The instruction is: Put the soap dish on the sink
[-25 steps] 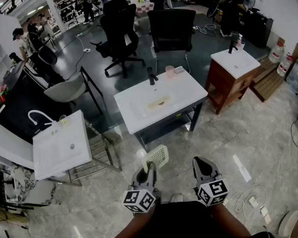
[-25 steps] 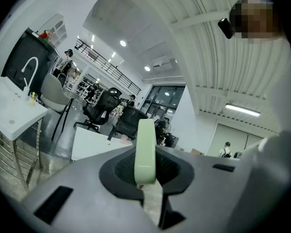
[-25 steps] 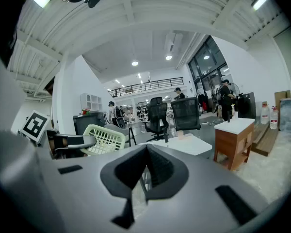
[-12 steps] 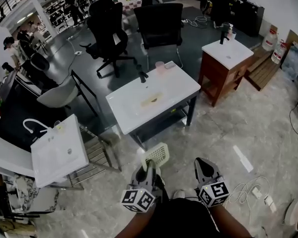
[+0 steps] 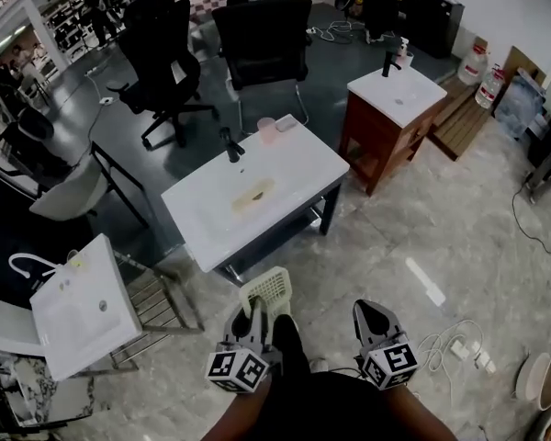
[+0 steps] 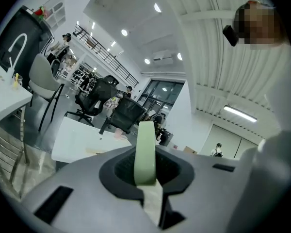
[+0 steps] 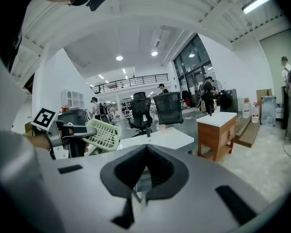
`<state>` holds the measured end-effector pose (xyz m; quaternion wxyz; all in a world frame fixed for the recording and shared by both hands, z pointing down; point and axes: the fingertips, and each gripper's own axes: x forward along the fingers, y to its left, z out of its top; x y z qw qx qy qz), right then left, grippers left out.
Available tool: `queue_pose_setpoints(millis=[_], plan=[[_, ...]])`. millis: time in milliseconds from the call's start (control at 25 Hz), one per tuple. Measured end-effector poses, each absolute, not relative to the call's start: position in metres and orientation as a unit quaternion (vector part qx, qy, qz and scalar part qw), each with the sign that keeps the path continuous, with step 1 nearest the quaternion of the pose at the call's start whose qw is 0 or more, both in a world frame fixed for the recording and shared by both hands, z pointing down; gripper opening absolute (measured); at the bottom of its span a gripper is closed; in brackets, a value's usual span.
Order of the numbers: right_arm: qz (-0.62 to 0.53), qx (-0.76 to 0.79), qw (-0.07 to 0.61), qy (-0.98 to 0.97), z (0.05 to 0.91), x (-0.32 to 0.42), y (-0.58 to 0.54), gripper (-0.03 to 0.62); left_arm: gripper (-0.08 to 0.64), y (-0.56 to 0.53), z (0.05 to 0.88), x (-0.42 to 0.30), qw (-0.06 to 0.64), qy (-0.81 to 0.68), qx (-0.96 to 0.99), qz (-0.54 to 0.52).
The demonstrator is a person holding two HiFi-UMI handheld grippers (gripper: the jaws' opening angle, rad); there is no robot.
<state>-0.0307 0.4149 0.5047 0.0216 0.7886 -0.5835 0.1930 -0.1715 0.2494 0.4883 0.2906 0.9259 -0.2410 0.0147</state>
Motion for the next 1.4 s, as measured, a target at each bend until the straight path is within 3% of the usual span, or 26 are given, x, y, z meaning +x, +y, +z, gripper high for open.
queue_pose_setpoints(millis=[480, 880, 1400], plan=[[0.193, 0.776, 0.028, -0.600, 0.492, 0.060, 0.243, -0.002, 0.044, 0.085, 0.492, -0.074, 0.303, -0.225, 0.926, 0.008], [0.185, 0.750, 0.052, -0.633, 0.479, 0.085, 0.106, -0.003, 0.044, -0.033, 0.493, -0.066, 0.326, -0.259, 0.909, -0.002], [0.204, 0.724, 0.063, -0.657, 0.490, 0.075, 0.022, -0.003, 0.044, -0.113, 0.522, -0.093, 0.361, -0.304, 0.882, -0.016]])
